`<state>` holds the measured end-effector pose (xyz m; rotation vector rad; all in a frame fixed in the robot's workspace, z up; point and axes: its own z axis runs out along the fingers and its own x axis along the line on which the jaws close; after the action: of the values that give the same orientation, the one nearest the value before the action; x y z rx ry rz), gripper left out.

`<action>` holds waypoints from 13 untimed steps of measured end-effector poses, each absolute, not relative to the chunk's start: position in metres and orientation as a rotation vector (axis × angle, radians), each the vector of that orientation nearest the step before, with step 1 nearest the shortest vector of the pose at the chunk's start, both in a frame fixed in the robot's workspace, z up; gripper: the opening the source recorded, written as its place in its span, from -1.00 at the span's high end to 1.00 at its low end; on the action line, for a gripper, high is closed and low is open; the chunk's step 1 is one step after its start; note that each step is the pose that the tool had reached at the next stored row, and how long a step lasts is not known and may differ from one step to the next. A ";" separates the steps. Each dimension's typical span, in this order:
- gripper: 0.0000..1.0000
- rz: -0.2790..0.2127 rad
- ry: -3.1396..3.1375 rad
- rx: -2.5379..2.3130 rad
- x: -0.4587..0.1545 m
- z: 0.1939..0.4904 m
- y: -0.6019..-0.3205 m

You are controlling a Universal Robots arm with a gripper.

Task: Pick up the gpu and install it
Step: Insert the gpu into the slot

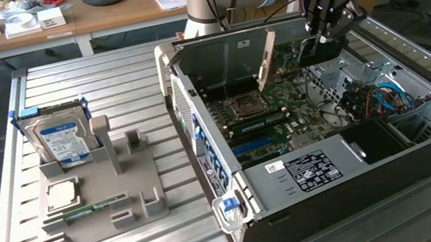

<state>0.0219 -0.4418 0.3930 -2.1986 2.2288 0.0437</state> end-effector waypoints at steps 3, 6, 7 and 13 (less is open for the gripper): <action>0.47 0.044 2.229 -2.199 0.017 0.393 -0.442; 0.47 0.044 2.229 -2.199 0.012 0.393 -0.442; 0.47 0.044 2.229 -2.199 0.010 0.393 -0.442; 0.47 0.044 2.229 -2.199 0.009 0.393 -0.442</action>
<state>0.0085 -0.4418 0.3930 -2.1987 2.2288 0.0437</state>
